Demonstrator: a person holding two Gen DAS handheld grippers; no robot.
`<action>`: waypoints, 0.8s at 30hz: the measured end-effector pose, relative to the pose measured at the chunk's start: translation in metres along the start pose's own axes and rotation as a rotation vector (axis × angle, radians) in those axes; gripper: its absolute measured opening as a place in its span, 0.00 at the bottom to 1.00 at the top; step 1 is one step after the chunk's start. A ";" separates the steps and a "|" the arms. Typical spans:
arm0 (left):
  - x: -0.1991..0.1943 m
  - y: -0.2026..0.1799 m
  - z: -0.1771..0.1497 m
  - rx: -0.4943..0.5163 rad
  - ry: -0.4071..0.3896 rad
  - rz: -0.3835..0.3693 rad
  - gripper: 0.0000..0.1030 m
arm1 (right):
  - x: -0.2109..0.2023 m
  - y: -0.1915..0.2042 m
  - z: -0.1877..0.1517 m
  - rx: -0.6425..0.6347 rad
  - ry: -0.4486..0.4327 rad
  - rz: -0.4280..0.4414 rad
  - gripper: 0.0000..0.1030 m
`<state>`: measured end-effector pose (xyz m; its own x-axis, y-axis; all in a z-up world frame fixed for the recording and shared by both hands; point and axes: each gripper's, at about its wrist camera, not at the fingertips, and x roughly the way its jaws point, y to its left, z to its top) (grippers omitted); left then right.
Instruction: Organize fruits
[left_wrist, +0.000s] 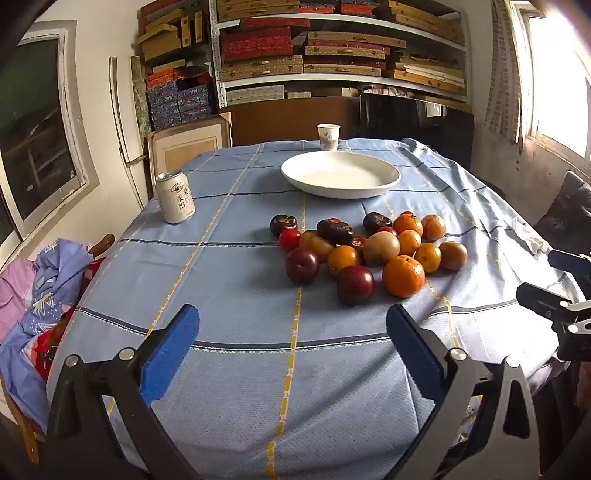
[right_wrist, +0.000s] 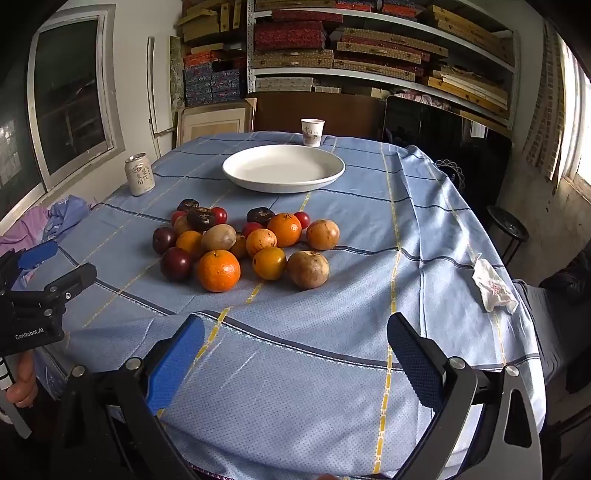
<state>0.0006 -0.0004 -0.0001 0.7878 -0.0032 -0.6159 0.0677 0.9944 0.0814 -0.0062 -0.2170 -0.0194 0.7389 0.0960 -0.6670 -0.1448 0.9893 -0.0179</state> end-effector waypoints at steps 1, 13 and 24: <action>0.000 0.000 0.000 0.002 0.001 0.001 0.96 | 0.000 0.000 0.000 0.002 0.002 0.003 0.97; 0.005 0.003 -0.004 -0.003 0.007 0.008 0.96 | -0.001 -0.002 -0.005 0.009 0.013 0.015 0.97; 0.010 0.003 -0.005 0.000 0.016 0.015 0.96 | 0.005 -0.002 -0.002 0.014 0.027 0.015 0.97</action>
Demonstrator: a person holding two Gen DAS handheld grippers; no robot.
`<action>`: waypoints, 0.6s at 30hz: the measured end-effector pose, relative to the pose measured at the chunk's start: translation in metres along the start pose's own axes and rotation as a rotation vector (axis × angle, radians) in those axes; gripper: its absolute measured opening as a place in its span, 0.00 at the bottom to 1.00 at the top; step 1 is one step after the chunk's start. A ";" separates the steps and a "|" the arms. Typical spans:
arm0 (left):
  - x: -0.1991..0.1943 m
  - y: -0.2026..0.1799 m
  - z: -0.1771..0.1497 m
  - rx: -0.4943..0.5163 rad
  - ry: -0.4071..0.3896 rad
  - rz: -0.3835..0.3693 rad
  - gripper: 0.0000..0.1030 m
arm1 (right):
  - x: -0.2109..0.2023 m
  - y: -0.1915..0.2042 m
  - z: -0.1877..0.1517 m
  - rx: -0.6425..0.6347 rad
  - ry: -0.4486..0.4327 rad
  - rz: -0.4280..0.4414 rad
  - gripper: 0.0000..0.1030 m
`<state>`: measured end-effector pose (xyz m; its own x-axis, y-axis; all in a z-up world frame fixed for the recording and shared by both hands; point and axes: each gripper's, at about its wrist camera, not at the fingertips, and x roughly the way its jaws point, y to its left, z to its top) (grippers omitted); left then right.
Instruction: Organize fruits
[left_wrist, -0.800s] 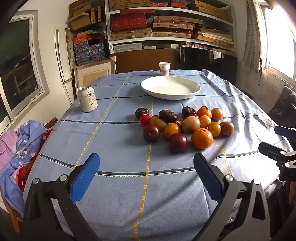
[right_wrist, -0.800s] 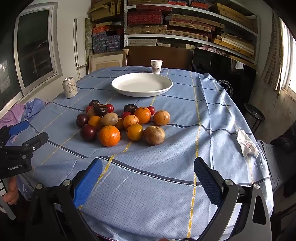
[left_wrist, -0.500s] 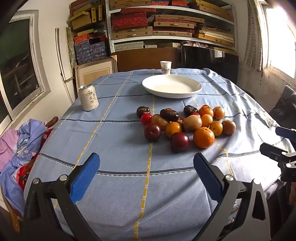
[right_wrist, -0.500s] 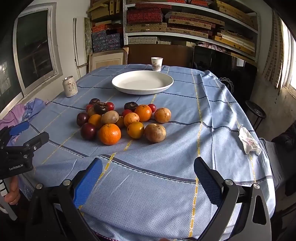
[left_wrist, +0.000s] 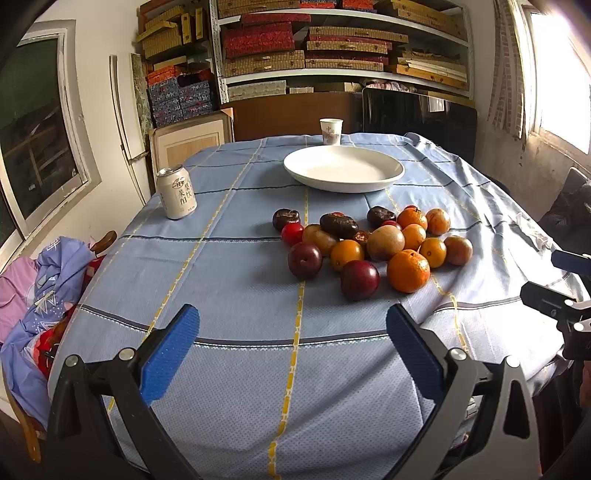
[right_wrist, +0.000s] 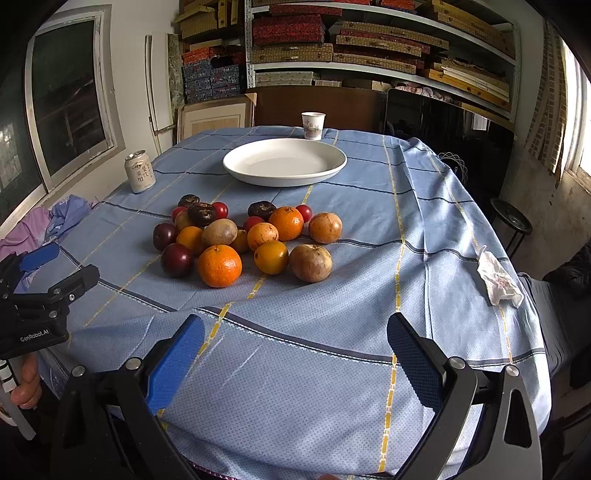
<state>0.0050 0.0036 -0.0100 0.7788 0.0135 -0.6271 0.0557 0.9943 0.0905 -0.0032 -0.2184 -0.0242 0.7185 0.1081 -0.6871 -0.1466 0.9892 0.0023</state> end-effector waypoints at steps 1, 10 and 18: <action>0.001 0.000 -0.001 0.000 0.000 0.000 0.96 | 0.000 0.000 0.000 0.000 0.001 -0.001 0.97; 0.000 0.000 0.000 0.000 0.000 0.000 0.96 | 0.000 0.000 0.000 0.001 0.001 0.000 0.97; 0.001 0.001 -0.001 0.001 0.002 0.000 0.96 | 0.001 -0.001 0.000 0.004 0.003 0.001 0.97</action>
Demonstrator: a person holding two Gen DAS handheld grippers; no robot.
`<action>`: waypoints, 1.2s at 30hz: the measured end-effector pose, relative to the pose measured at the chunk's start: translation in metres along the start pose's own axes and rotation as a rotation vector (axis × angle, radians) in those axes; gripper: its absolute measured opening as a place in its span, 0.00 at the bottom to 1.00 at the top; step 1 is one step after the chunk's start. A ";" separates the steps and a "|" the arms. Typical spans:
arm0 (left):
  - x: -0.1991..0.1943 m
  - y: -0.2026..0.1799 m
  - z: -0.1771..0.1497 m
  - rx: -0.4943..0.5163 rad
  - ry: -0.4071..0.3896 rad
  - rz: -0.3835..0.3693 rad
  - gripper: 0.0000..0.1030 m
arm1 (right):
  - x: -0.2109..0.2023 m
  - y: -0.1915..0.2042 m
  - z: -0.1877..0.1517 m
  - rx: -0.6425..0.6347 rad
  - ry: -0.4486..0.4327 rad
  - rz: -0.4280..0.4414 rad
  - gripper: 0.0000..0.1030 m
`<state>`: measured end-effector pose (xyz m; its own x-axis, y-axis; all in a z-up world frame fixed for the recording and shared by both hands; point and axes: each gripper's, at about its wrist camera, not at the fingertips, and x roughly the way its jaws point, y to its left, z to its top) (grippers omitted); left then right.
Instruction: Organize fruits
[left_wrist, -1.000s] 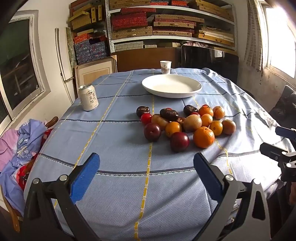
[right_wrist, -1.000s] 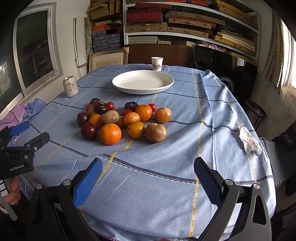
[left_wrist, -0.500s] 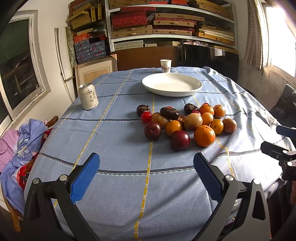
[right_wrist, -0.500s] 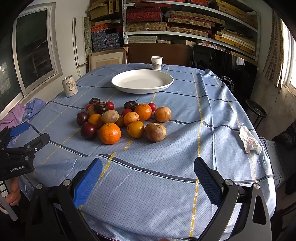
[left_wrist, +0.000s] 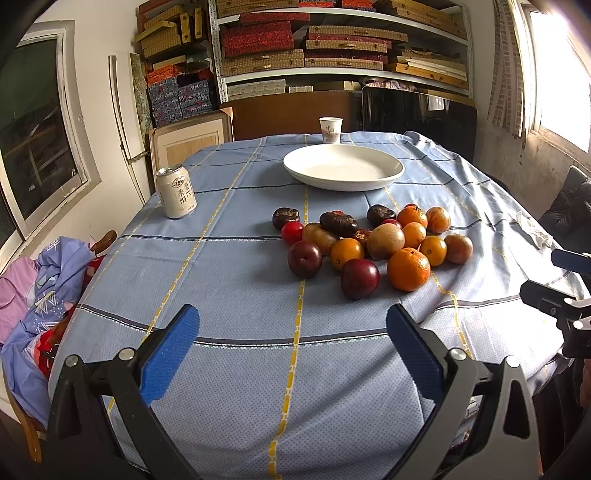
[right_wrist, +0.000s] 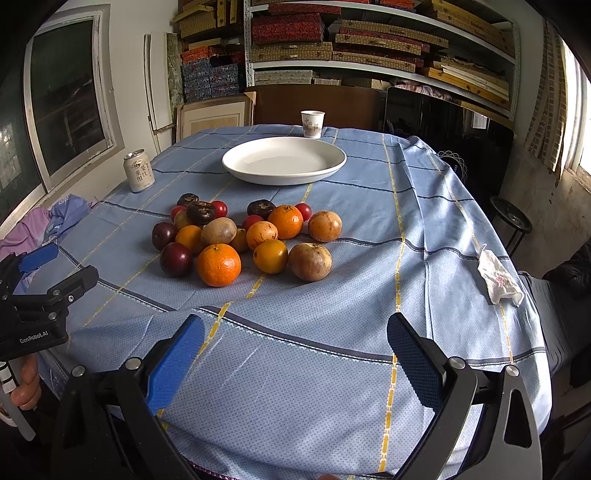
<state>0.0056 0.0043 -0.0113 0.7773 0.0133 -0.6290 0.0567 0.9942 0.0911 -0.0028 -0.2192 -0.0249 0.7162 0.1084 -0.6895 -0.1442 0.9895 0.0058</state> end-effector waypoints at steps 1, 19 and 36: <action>0.000 0.000 0.000 0.000 0.000 0.000 0.96 | 0.000 0.000 0.000 0.000 0.000 -0.001 0.97; 0.002 0.000 -0.003 -0.003 0.007 0.001 0.96 | 0.001 0.000 0.000 0.000 0.003 -0.001 0.97; 0.003 0.000 -0.003 -0.004 0.009 0.003 0.96 | 0.004 -0.001 0.000 0.001 0.006 -0.004 0.97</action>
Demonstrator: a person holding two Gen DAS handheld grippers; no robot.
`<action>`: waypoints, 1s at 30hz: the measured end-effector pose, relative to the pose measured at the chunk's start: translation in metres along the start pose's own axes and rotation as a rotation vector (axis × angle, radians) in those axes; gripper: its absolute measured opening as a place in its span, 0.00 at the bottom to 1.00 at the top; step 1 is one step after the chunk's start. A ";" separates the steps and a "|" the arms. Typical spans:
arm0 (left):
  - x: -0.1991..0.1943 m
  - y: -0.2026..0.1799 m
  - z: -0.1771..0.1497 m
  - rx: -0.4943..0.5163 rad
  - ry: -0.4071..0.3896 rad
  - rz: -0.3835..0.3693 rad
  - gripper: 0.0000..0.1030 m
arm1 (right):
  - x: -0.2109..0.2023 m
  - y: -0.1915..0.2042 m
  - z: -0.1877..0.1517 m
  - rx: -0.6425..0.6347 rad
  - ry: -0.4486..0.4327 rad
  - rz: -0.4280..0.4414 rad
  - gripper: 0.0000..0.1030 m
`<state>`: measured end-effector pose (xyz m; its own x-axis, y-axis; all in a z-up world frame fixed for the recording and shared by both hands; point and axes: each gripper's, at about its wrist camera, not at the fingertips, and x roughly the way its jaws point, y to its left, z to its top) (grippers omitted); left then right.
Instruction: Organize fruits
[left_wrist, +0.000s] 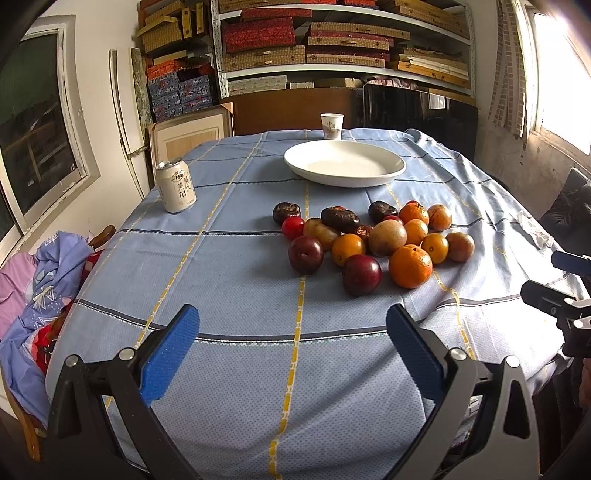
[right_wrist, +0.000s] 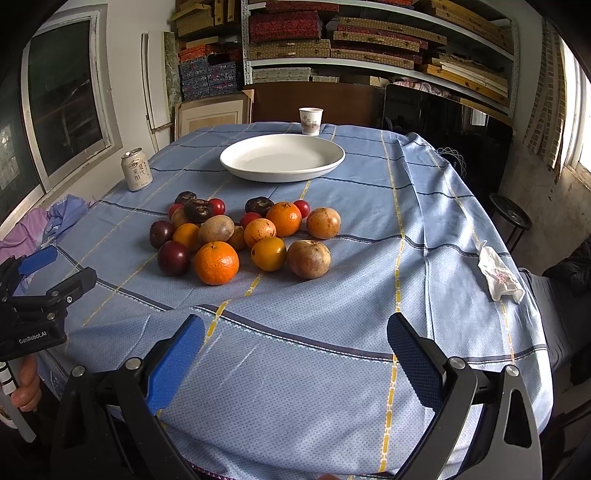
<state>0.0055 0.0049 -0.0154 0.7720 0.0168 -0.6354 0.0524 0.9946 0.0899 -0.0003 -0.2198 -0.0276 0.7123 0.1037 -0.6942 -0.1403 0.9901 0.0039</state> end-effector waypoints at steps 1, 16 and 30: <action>0.000 0.000 -0.001 -0.001 0.001 0.001 0.96 | 0.000 0.000 0.000 0.000 0.000 0.000 0.97; 0.006 0.000 -0.003 -0.023 0.013 -0.038 0.96 | 0.009 -0.001 -0.004 0.000 0.014 -0.005 0.97; 0.026 0.004 -0.003 -0.012 0.005 -0.110 0.96 | 0.041 -0.020 0.002 0.076 0.034 0.077 0.97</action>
<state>0.0243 0.0094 -0.0337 0.7592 -0.0920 -0.6444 0.1288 0.9916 0.0101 0.0328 -0.2348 -0.0547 0.6779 0.1777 -0.7134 -0.1399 0.9838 0.1121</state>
